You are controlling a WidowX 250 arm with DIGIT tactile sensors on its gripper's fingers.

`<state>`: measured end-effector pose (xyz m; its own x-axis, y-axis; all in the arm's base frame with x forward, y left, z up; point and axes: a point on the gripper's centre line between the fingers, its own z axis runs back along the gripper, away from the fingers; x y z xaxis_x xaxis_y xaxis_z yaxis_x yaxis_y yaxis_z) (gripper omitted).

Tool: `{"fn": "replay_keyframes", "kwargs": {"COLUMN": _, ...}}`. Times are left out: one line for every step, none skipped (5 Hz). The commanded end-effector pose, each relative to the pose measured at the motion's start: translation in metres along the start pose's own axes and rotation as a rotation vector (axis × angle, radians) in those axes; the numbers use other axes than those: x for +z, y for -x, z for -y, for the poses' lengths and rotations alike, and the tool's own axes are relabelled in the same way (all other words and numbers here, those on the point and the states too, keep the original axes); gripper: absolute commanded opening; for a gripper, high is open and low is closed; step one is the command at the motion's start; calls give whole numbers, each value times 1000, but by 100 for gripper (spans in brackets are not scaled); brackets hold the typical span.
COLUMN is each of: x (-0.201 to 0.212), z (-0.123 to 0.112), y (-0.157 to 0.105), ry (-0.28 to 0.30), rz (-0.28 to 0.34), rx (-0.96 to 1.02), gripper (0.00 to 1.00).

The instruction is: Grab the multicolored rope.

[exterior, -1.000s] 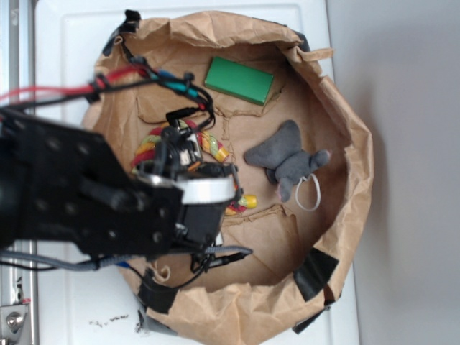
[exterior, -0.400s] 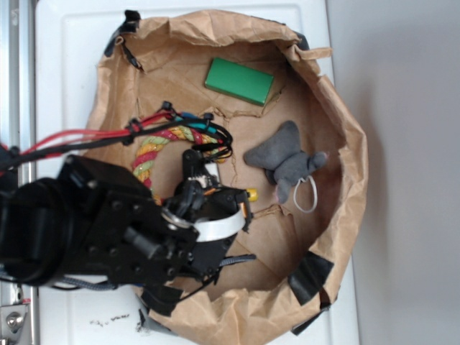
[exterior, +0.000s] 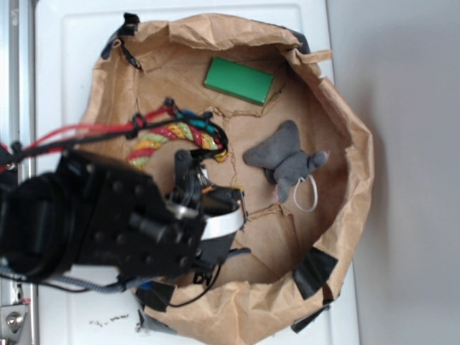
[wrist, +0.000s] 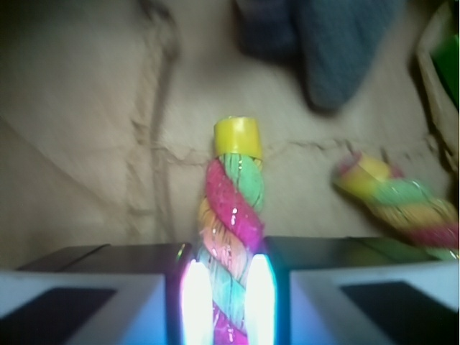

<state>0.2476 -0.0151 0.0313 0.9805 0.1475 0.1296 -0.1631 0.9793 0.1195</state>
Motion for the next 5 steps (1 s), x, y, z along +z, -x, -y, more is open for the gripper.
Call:
{"fn": "replay_keyframes", "kwargs": {"x": 71, "z": -10, "y": -32, "ry": 82, "rz": -4, "rx": 64, "gripper": 0}}
{"fn": "replay_keyframes", "kwargs": {"x": 95, "z": -20, "y": -39, "ry": 117, "rz": -21, "rx": 69, "gripper": 0}}
{"fn": "replay_keyframes", "kwargs": {"x": 115, "z": -30, "y": -40, "ry": 156, "rz": 20, "rx": 94, "gripper": 0}}
{"fn": "replay_keyframes", "kwargs": {"x": 123, "z": -36, "y": -38, "ry": 147, "rz": 92, "rx": 139, "gripper": 0}}
{"fn": "replay_keyframes", "kwargs": {"x": 119, "z": -33, "y": -30, "ry": 115, "rz": 206, "rx": 127, "gripper": 80}}
